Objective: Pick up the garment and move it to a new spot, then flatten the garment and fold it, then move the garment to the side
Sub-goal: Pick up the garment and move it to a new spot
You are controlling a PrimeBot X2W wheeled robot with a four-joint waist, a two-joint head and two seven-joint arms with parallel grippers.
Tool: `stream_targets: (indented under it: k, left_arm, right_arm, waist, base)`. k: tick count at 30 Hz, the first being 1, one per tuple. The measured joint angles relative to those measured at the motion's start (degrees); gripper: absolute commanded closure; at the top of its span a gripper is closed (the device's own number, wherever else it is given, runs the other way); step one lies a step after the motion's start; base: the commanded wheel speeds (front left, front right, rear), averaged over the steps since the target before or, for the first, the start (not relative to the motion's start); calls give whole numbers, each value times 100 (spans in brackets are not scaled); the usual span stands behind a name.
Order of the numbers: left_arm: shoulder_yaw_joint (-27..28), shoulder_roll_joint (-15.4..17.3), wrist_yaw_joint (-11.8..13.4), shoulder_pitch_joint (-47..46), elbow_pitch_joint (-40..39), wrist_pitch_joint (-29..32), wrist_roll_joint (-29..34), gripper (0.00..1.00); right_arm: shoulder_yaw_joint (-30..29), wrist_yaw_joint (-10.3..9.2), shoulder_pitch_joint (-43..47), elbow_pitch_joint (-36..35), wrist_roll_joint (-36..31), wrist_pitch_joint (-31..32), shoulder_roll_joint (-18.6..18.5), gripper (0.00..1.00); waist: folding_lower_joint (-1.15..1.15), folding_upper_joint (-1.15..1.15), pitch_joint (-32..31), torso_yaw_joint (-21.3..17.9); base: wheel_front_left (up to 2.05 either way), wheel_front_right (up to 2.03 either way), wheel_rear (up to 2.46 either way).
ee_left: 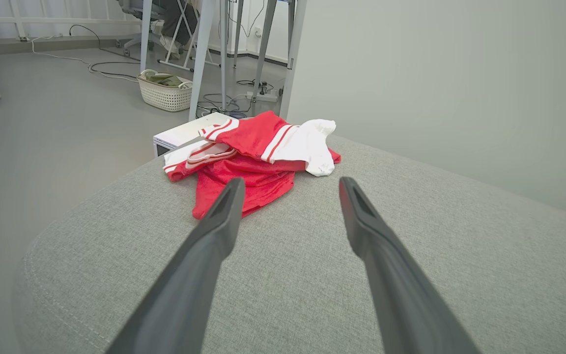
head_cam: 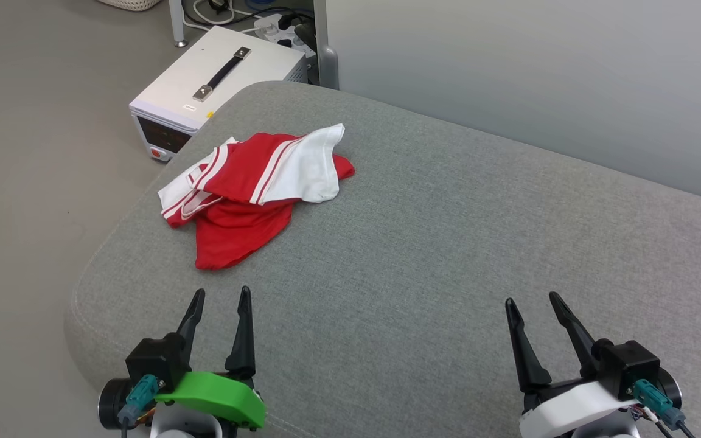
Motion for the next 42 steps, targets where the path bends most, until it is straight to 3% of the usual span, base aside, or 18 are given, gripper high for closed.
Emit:
stream_targets:
  k: [8,12,15,22,28,32,42]
  left_arm:
    - [60,-1,-40,-11,181,0,-245,0]
    - [23,97,-285,-472,679,20,-327,0]
    - [-53,410,-359,-1164,1020,413,-428,0]
    - [-320,1288,-420,-2749,1605,1997,-883,0]
    - [-902,2118,-425,-3808,1965,3385,-1625,0]
    - [-1105,2584,-425,-4281,2252,3933,-2011,0]
    - [-1117,2902,-425,-4854,2972,4508,-2714,0]
  right_arm:
    - [-33,0,-20,-10,-94,0,2,0]
    - [-83,0,-190,-99,-325,0,2,0]
    - [-77,0,-318,-187,-436,-1,-13,0]
    - [66,0,-530,-427,-623,3,-289,0]
    - [103,1,-819,-739,-624,59,-382,0]
    - [186,1,-956,-802,-633,77,-386,0]
    - [227,0,-1094,-832,-668,77,-369,0]
  waist:
    - [0,0,130,-98]
    - [0,0,356,-253]
    - [0,0,562,-363]
    - [0,0,1137,-703]
    - [1,0,1678,-1063]
    - [1,0,2020,-1298]
    - [1,0,2738,-1813]
  base:
    - [0,0,0]
    - [0,0,0]
    - [0,0,0]
    - [0,0,0]
    - [0,0,0]
    - [0,0,0]
    - [0,0,0]
